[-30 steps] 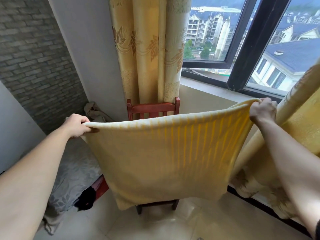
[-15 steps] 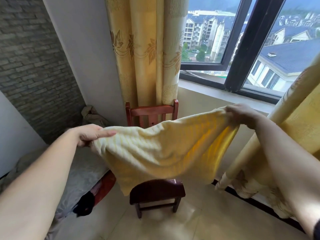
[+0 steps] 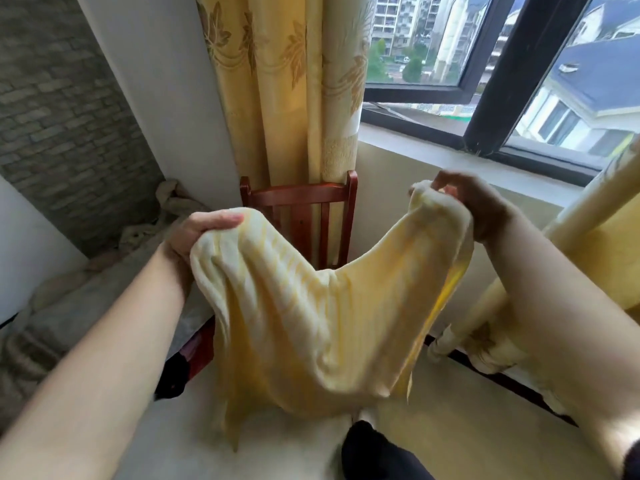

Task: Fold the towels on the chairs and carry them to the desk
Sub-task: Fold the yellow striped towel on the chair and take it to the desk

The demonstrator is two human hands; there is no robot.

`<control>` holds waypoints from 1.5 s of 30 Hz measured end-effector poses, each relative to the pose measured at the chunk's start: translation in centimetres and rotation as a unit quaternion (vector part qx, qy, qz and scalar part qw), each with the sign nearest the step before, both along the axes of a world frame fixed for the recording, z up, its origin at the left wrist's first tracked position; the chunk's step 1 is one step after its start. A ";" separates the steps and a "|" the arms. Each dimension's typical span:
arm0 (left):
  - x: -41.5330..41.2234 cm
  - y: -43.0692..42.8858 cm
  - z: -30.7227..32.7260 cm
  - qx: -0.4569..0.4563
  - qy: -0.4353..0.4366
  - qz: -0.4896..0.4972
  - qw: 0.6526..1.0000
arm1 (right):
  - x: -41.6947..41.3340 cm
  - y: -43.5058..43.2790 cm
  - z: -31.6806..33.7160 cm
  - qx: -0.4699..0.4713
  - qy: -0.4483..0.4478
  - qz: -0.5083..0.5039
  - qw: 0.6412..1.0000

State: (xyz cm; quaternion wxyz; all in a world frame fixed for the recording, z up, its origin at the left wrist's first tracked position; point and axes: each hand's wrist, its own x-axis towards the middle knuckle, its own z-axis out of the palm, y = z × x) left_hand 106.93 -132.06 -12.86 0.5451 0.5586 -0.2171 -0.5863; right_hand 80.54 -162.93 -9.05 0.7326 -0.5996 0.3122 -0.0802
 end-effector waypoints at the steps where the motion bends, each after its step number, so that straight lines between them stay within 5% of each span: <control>1: 0.0 -0.4 -0.1 0.000 0.001 0.009 1.000 | 0.6 -0.4 -0.4 0.018 -0.026 -0.006 0.999; 5: 4.5 -5.5 -6.1 0.141 -0.022 0.161 0.977 | 6.7 -4.7 -5.1 -0.006 0.097 -0.001 0.995; 9: 10.2 -8.4 -15.8 0.269 -0.082 0.407 0.869 | 13.8 -10.5 -15.0 -0.139 0.229 -0.149 0.952; 13: 10.6 -10.8 -20.9 0.282 -0.024 0.505 0.815 | 17.8 -13.9 -23.3 -0.045 0.234 -0.159 0.958; 24: 3.4 -14.9 -31.8 0.332 0.045 0.393 0.856 | 17.0 -11.3 -36.9 -0.039 0.225 0.004 0.974; 29: 0.5 -14.4 -39.8 0.400 0.047 0.277 0.872 | 14.7 -7.8 -42.6 -0.246 0.288 0.196 0.905; 34: -0.6 -12.9 -44.3 0.361 0.158 0.289 0.872 | 14.2 -3.9 -44.2 -0.226 0.251 -0.023 0.941; 38: -1.8 -11.2 -47.3 0.377 0.125 0.302 0.867 | 14.9 0.2 -46.4 -0.203 0.222 -0.152 0.941; 39: -2.1 -10.8 -48.0 0.394 0.106 0.297 0.863 | 14.9 1.4 -47.8 -0.223 0.245 -0.115 0.936; 41: -2.4 -9.5 -49.7 0.432 0.085 0.281 0.853 | 14.4 3.6 -51.1 -0.257 0.297 0.123 0.911; 43: -2.5 -8.1 -51.1 0.459 0.083 0.264 0.844 | 14.1 4.9 -53.1 -0.268 0.355 0.303 0.843; 45: -2.0 -7.7 -51.9 0.460 0.087 0.259 0.845 | 14.8 4.2 -52.6 -0.292 0.357 0.247 0.852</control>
